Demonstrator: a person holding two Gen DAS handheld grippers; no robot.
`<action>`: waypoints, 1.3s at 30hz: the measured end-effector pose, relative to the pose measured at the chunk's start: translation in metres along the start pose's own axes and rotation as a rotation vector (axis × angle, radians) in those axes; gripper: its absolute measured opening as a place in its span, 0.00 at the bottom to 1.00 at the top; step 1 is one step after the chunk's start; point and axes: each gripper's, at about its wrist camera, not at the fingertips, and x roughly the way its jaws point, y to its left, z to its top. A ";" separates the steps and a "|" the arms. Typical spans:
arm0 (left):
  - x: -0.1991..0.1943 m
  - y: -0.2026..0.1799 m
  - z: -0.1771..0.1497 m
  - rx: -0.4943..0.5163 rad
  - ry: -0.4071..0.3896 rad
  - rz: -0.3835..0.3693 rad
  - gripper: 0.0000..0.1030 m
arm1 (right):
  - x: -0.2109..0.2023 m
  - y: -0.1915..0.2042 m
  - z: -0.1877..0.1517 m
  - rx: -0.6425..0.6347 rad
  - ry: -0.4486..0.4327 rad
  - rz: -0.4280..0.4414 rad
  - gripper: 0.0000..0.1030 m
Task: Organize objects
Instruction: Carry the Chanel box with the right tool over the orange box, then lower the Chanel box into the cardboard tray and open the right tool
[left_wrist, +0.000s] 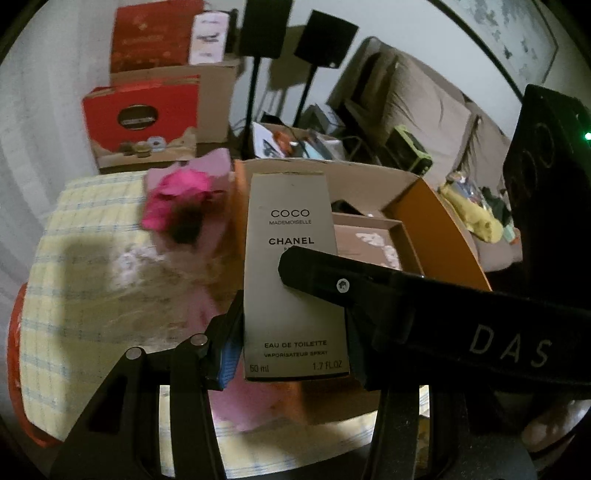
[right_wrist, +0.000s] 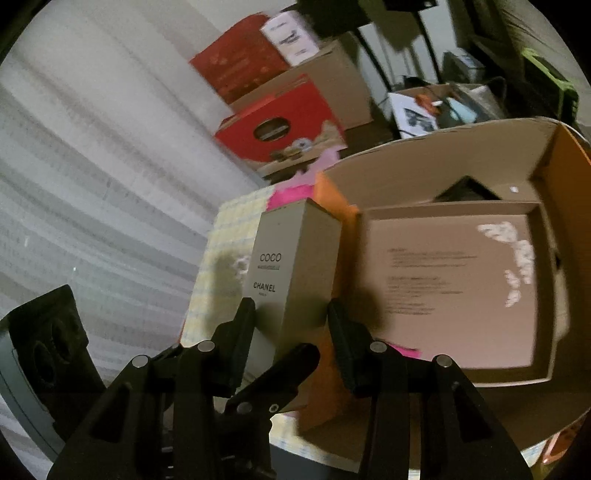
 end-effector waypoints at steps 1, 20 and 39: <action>0.004 -0.006 0.001 0.007 0.005 -0.001 0.44 | -0.003 -0.007 0.002 0.009 -0.003 -0.001 0.41; 0.076 -0.061 0.010 0.051 0.118 0.067 0.43 | -0.009 -0.099 0.019 0.126 0.024 -0.008 0.41; 0.055 -0.053 0.015 -0.002 0.099 0.056 0.69 | -0.015 -0.118 0.023 0.174 0.008 0.031 0.41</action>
